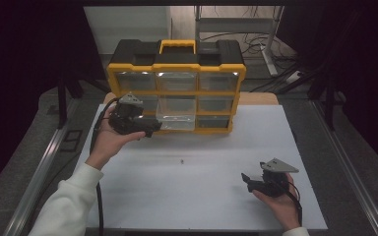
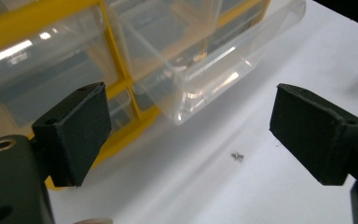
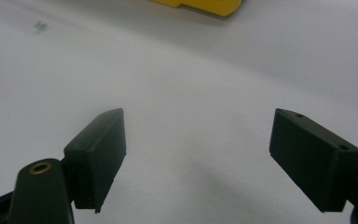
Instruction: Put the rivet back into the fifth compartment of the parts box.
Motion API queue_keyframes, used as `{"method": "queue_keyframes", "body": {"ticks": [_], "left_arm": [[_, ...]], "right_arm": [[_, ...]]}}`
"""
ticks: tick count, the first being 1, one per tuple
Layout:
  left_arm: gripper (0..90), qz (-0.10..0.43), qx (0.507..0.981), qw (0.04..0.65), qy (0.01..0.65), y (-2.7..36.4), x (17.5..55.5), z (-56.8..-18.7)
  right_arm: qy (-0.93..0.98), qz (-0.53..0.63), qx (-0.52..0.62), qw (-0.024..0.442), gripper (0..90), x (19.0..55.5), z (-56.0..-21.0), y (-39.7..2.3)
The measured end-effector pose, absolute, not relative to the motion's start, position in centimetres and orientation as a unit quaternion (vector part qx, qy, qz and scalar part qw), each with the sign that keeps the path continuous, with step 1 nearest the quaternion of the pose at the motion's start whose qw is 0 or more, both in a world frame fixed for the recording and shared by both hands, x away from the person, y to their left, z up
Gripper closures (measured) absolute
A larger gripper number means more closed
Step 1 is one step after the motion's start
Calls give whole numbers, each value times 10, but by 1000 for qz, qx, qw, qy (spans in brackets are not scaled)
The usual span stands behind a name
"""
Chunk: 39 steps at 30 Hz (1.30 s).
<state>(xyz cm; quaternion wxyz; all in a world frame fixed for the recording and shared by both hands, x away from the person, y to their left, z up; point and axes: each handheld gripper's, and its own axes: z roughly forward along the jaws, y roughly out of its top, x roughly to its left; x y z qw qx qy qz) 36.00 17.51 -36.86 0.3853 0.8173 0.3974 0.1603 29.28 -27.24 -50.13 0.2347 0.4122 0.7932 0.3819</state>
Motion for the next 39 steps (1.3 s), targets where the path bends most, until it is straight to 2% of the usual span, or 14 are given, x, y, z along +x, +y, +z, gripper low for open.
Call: {"method": "queue_keyframes", "body": {"ticks": [22, 39], "left_arm": [[154, 133, 837, 359, 390, 168, 342, -422], [152, 104, 856, 338, 377, 138, 338, -454]], "right_arm": [[794, 381, 413, 232, 193, 292, -501, -272], [793, 382, 413, 233, 193, 293, -501, -272]]}}
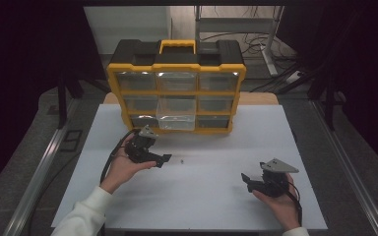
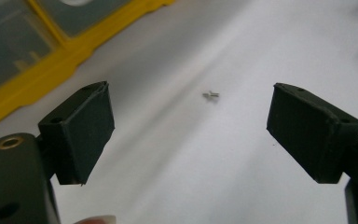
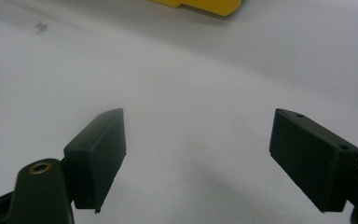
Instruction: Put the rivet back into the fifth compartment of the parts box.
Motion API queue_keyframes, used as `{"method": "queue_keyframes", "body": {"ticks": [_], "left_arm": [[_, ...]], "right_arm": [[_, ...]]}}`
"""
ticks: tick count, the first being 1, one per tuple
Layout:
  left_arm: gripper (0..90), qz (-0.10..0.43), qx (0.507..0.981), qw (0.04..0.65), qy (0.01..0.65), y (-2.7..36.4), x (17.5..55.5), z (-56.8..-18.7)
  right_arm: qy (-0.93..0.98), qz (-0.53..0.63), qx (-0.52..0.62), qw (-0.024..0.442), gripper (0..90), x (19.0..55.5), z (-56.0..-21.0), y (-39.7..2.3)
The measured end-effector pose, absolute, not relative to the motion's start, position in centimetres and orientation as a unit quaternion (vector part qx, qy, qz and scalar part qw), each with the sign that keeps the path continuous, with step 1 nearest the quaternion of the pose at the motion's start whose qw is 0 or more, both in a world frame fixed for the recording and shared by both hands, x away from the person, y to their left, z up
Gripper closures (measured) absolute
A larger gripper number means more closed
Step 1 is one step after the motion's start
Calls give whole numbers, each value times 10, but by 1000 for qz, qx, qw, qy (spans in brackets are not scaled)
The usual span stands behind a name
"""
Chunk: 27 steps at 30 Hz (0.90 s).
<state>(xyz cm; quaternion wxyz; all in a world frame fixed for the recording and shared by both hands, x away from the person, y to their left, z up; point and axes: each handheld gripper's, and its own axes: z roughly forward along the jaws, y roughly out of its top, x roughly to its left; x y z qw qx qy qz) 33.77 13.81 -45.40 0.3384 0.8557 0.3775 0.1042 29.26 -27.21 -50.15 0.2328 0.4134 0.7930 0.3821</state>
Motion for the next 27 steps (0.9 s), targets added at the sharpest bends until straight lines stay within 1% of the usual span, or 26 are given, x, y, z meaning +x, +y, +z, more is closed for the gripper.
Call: {"method": "queue_keyframes", "body": {"ticks": [11, 20, 27], "left_arm": [[165, 93, 870, 319, 364, 110, 344, -471], [181, 82, 873, 310, 369, 87, 355, -485], [197, 77, 877, 298, 368, 79, 363, -496]], "right_arm": [[793, 382, 414, 233, 193, 293, -502, -272], [794, 380, 413, 233, 193, 293, -502, -273], [794, 381, 413, 233, 193, 293, -502, -273]]}}
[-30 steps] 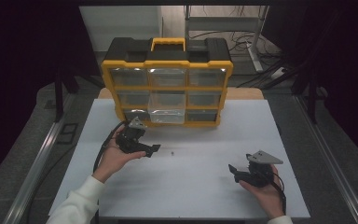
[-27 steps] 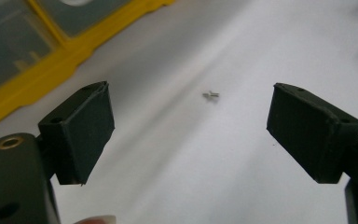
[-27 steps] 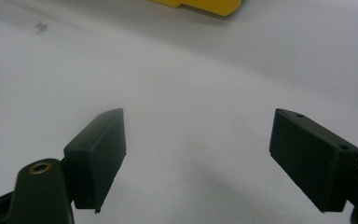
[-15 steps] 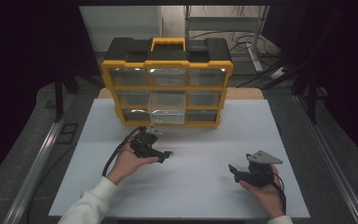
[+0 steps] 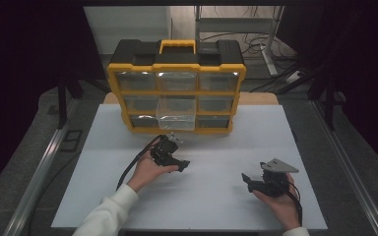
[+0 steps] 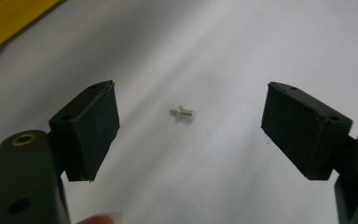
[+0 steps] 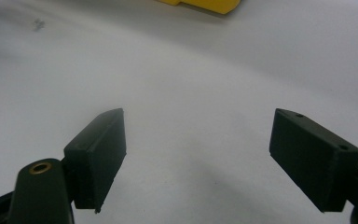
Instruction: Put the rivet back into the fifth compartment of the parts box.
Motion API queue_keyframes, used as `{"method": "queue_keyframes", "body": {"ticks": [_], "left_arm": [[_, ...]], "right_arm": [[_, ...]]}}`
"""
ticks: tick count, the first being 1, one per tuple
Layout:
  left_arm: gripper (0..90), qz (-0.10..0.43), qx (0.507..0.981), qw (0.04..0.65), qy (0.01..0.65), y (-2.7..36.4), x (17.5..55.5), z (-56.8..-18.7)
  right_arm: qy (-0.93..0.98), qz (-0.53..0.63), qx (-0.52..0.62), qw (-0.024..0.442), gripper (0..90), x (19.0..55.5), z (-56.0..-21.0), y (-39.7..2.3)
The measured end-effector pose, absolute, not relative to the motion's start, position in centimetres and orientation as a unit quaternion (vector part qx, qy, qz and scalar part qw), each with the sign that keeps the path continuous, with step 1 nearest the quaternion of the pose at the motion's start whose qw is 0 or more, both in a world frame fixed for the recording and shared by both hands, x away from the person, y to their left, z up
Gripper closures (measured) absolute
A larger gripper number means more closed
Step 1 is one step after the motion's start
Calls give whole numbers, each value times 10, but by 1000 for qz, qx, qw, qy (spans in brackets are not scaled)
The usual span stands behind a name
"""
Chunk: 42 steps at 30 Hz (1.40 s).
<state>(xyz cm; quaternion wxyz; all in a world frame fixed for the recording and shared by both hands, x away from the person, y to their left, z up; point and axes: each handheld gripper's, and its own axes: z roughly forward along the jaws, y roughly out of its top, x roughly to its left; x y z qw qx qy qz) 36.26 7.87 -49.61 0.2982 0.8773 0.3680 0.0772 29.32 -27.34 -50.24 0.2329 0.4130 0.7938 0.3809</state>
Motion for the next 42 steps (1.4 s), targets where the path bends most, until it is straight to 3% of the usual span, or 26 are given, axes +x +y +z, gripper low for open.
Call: {"method": "queue_keyframes", "body": {"ticks": [10, 23, 42], "left_arm": [[222, 82, 879, 278, 379, 74, 370, -508], [319, 96, 886, 257, 373, 66, 373, -517], [656, 64, 897, 262, 350, 67, 375, -518]], "right_arm": [[795, 380, 412, 233, 193, 293, -503, -273], [794, 381, 412, 233, 193, 293, -503, -273], [794, 380, 413, 233, 194, 294, -503, -273]]}}
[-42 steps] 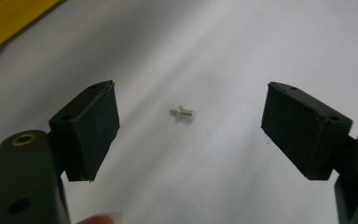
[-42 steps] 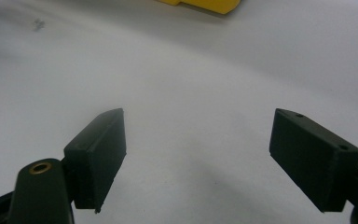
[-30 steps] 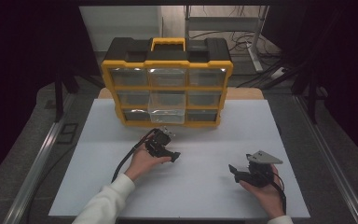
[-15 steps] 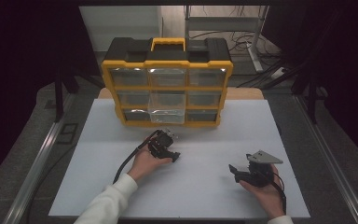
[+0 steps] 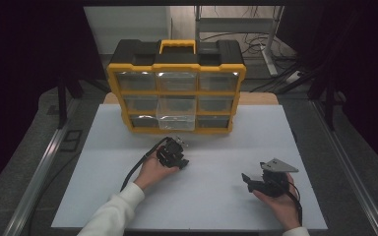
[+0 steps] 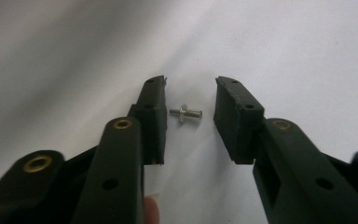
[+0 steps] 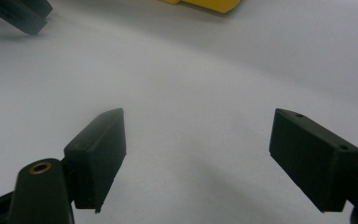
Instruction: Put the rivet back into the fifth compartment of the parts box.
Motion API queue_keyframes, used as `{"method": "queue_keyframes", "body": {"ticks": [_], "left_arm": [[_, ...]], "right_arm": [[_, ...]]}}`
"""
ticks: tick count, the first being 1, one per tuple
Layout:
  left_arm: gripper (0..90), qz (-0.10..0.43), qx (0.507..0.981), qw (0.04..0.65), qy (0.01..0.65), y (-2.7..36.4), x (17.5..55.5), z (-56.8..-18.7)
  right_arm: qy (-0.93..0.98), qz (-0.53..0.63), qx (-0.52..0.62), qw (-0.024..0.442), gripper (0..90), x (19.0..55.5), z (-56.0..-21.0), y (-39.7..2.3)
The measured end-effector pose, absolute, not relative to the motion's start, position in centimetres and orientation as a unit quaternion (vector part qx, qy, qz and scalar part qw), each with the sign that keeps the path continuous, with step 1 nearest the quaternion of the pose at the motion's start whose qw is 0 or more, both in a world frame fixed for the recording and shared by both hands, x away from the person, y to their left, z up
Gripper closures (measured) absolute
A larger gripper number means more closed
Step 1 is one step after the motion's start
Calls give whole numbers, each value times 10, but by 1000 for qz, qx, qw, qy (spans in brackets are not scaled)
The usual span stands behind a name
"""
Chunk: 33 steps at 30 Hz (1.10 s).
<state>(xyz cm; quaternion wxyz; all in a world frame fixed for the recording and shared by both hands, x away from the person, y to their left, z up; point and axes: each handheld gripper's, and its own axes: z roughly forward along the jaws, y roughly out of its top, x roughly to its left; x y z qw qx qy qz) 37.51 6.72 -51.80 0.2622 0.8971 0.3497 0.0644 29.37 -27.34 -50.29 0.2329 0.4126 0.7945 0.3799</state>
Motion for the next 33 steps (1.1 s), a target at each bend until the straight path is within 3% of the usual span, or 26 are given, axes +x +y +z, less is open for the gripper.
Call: {"method": "queue_keyframes", "body": {"ticks": [10, 33], "left_arm": [[791, 60, 900, 265, 341, 69, 375, -518], [804, 52, 897, 279, 339, 79, 374, -512]], "right_arm": [[795, 379, 412, 233, 194, 294, -503, -273], [795, 379, 412, 235, 194, 294, -503, -274]]}}
